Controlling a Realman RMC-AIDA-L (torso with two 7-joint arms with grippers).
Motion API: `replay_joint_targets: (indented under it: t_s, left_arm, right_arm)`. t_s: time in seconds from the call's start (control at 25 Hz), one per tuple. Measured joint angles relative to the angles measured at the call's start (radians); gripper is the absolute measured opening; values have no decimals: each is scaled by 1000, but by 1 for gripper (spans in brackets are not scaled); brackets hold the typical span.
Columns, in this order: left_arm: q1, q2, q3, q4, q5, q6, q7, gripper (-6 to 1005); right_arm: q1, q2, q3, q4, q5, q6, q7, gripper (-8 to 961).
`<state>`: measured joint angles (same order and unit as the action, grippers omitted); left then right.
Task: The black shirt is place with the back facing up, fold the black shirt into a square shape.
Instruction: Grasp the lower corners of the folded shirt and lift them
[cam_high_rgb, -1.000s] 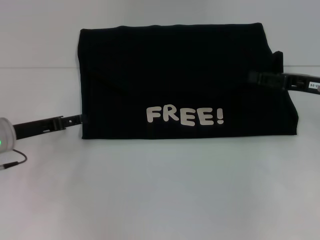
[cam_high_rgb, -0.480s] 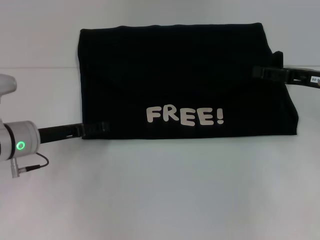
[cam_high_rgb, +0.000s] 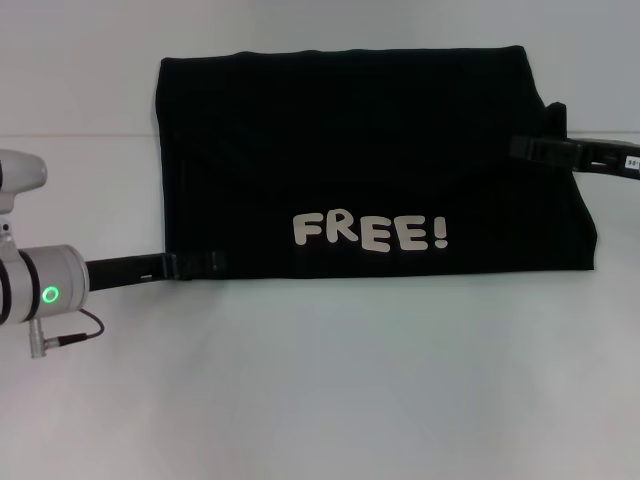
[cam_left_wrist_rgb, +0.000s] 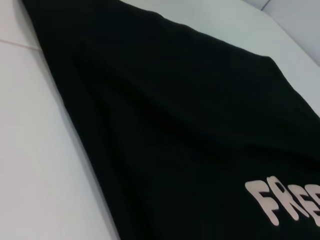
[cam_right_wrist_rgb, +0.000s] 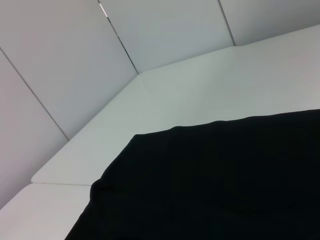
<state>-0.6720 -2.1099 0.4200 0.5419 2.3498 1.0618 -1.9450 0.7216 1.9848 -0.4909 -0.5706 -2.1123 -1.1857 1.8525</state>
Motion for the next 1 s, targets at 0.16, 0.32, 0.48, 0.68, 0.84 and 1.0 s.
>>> replay_joint_targets:
  t_s: [0.16,0.32,0.48,0.68,0.84,1.0]
  left_arm:
    - [0,-1,15,0,-3,6,0,901]
    - [0,-1,25,5,-1,7,0,883]
    - [0,-1,30,4,8,-32,19,799]
    - [6,-4,30,7,20,-52,22,658]
    - [7,-4,30,12,31,-53,24,537]
    - [8,-4,29,18,31,-54,24,381]
  right_arm:
    - [0,0,0,0,0,0,-2,648]
    - [0,0,0,0,0,0,-2,645]
    - [-1,0,0,0,1,-3,-2,642]
    - [-2,0,0,-1,1,-8,0,642]
    - [-5,0,0,-5,3,-9,4,643]
    - [-8,0,0,-6,4,-11,5,642]
